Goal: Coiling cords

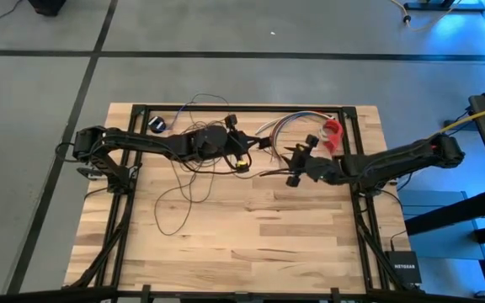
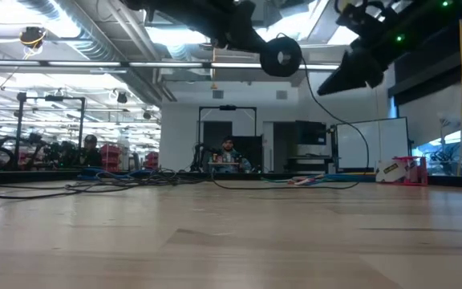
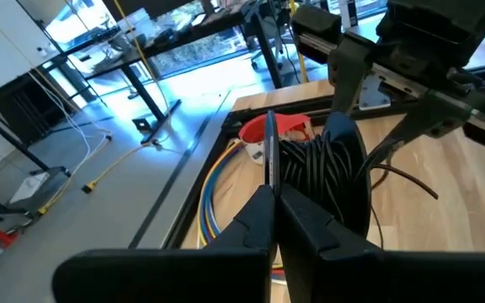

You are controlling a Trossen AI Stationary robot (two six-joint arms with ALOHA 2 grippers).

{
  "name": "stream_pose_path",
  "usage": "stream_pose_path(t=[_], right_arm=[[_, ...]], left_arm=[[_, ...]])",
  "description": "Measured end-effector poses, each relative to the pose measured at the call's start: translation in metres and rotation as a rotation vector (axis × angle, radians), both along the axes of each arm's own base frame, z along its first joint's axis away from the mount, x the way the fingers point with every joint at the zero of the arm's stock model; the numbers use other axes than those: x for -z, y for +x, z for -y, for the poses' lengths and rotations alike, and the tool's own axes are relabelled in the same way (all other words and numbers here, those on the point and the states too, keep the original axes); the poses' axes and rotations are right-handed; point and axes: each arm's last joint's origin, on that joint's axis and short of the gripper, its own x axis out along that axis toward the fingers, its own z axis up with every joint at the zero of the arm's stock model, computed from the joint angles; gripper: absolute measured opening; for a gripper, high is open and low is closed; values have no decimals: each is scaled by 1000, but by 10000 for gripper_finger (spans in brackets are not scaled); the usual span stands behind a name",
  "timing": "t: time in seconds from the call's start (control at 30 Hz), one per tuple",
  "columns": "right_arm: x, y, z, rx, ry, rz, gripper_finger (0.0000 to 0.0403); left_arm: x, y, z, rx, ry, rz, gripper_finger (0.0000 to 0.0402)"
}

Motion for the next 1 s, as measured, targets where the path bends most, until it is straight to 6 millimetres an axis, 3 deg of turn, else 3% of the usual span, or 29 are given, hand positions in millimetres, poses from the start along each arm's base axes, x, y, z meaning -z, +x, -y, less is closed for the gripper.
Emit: stream_pose_path(t=[0.5, 0.63, 0.8, 1.0], right_arm=[[8, 15, -3, -91, 38, 51, 141], [13, 22, -3, -66, -6, 48, 105], [15, 22, -2, -35, -52, 17, 17], [-3, 13, -10, 29, -148, 45, 24]], left_arm=[[1, 0, 0, 1, 3, -7, 1], [1, 0, 0, 1, 3, -9, 1], [1, 0, 0, 3, 7, -15, 1], [2, 0, 0, 3, 10, -21, 1]])
